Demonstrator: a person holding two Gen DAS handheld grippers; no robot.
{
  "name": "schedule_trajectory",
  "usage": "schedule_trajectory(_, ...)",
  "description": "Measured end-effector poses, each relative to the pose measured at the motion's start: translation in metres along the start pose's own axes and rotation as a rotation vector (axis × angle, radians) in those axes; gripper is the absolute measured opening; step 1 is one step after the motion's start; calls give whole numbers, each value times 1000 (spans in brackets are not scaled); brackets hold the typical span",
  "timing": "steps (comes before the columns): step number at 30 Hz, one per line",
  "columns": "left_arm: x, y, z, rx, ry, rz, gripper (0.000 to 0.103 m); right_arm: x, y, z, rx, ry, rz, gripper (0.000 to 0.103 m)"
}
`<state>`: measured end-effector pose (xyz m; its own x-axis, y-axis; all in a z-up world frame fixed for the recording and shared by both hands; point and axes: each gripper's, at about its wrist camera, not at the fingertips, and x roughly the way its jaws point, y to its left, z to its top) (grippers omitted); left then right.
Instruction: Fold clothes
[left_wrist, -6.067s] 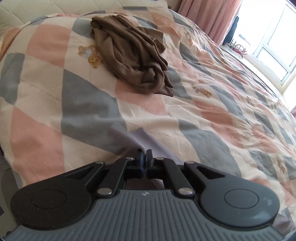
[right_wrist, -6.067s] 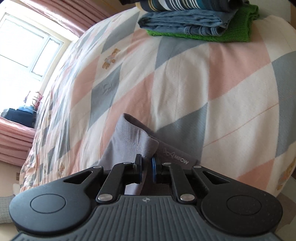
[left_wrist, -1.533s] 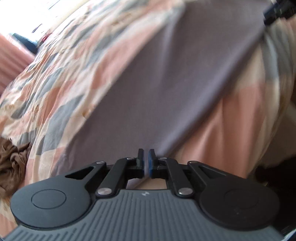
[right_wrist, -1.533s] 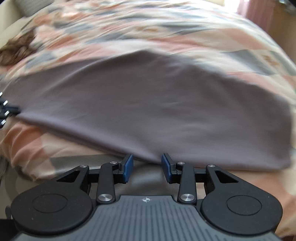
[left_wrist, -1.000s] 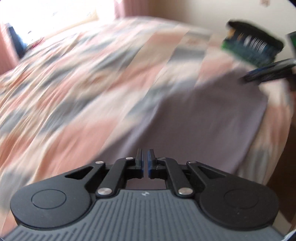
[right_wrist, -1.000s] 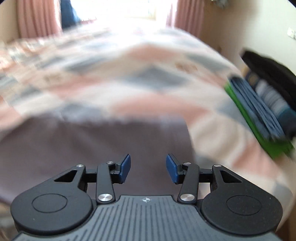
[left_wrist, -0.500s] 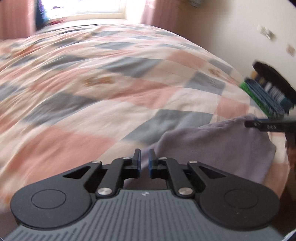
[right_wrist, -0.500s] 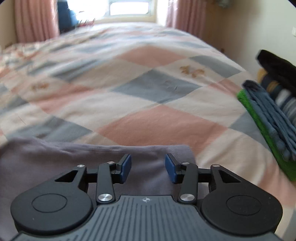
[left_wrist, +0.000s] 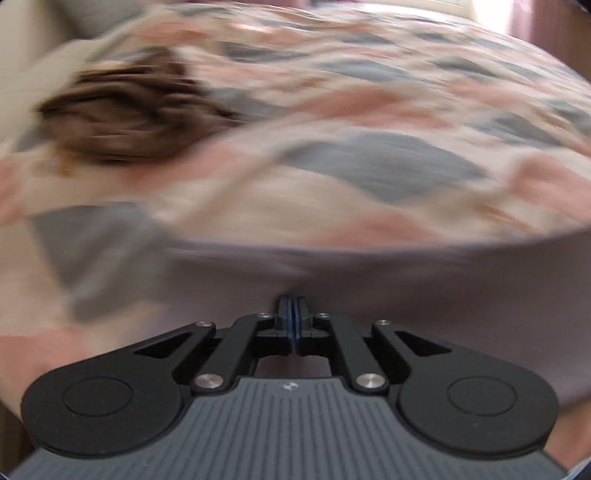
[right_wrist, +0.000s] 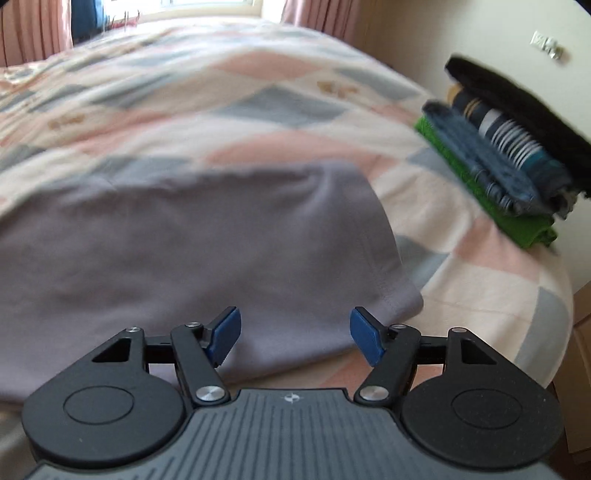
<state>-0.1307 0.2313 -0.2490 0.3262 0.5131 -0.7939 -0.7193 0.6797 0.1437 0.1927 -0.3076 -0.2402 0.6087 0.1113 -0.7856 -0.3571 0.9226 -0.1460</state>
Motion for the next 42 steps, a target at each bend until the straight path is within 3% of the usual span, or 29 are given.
schedule_trajectory(2,-8,22,10,-53,-20,5,2,-24,30,-2,-14,-28,35,68)
schedule_trajectory(4,-21,35,10,-51,-57,-63,3,-44,72,-8,-32,-37,121,68)
schedule_trajectory(6,-31,31,9,-2,-79,-149,4,-61,117,-16,-57,-39,215,68)
schedule_trajectory(9,-27,23,-11,116,-70,-204,7,-73,188,-34,-122,-16,314,64)
schedule_trajectory(13,-4,31,-36,160,2,-163,8,-73,257,-62,-224,45,333,65)
schedule_trajectory(15,-12,37,-31,140,31,-142,7,-82,273,-65,-250,56,351,65)
schedule_trajectory(17,-32,36,-20,124,71,-129,7,-99,275,-58,-234,57,376,64)
schedule_trajectory(22,-94,18,2,118,192,-169,30,-146,251,-35,-84,91,366,72)
schedule_trajectory(24,-121,7,4,131,221,-190,37,-164,234,-26,-13,110,360,82)
schedule_trajectory(29,-173,-18,4,167,263,-234,43,-206,196,-9,140,109,334,95)
schedule_trajectory(32,-202,-32,9,212,233,-236,48,-230,182,-5,188,109,317,99)
schedule_trajectory(34,-220,-40,10,256,187,-221,58,-245,178,-3,202,108,306,101)
schedule_trajectory(38,-250,-52,9,336,112,-204,61,-270,174,-7,193,90,275,101)
schedule_trajectory(42,-267,-54,7,353,96,-219,61,-283,170,-15,183,86,225,101)
